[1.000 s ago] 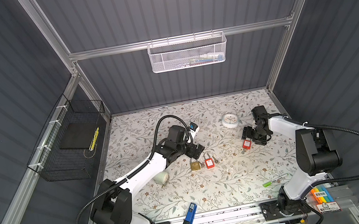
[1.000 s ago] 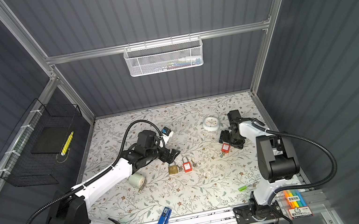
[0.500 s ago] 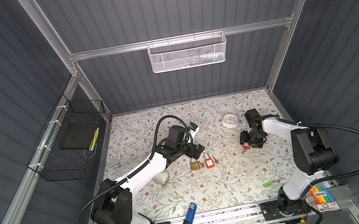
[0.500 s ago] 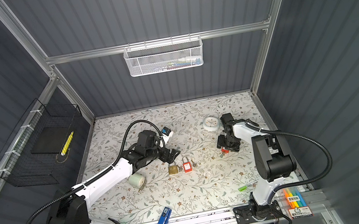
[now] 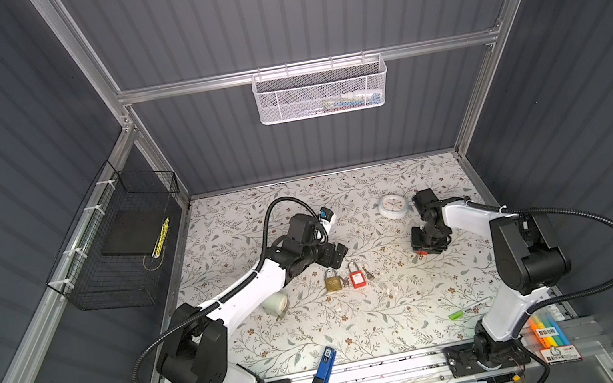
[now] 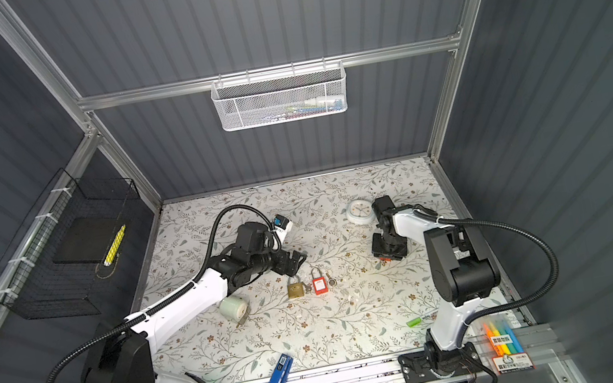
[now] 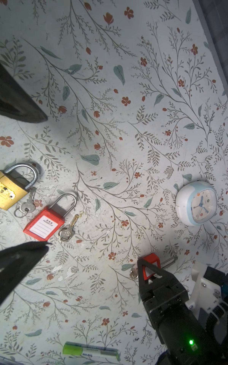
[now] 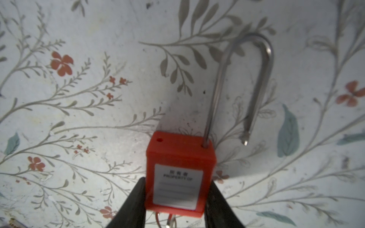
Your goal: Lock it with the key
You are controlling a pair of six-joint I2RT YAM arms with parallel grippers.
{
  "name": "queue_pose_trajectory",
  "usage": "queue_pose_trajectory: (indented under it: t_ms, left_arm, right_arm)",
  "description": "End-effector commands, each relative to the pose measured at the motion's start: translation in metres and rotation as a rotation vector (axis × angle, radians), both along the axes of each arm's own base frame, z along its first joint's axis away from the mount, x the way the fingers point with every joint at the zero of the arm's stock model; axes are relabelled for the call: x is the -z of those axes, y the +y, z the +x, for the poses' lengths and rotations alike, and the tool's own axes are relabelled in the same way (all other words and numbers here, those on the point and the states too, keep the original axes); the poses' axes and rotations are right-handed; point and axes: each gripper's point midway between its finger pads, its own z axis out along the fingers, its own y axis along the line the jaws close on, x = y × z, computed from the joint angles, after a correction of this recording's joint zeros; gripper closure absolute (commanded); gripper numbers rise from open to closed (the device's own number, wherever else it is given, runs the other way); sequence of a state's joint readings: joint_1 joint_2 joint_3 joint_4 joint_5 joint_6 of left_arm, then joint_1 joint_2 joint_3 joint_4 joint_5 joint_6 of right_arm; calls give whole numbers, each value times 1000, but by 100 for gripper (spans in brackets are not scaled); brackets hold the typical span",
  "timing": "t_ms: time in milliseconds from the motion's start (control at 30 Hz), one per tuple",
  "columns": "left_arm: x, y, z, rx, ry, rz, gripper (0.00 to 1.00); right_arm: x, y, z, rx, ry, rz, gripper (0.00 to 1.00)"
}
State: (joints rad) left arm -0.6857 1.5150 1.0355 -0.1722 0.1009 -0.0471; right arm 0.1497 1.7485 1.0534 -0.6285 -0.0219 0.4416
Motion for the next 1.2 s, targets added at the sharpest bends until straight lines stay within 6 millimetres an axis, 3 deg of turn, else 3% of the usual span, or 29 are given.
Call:
queue_pose_trajectory:
  t_ms: [0,133,300,533,833,1167]
  left_arm:
    - [-7,1,9,-66,25,-19,5]
    - [-9,-3,11,-92,82,-58,5]
    - [-23,-13,14,-86,170,-212,7]
    - [-37,-15,28,-88,343,-461,13]
    - [-36,-20,23,-54,380,-480,17]
    - [-35,-23,20,-36,405,-492,22]
  right_arm:
    - [-9,3,6,-44,-24,-10,64]
    - [-29,19,11,-145,-96,12,65]
    - [-68,62,17,-316,-275,94,66]
    - [-113,124,10,-536,-440,228,67]
    - [-131,177,-3,-692,-482,309,67]
    - [-143,215,-3,-779,-503,340,68]
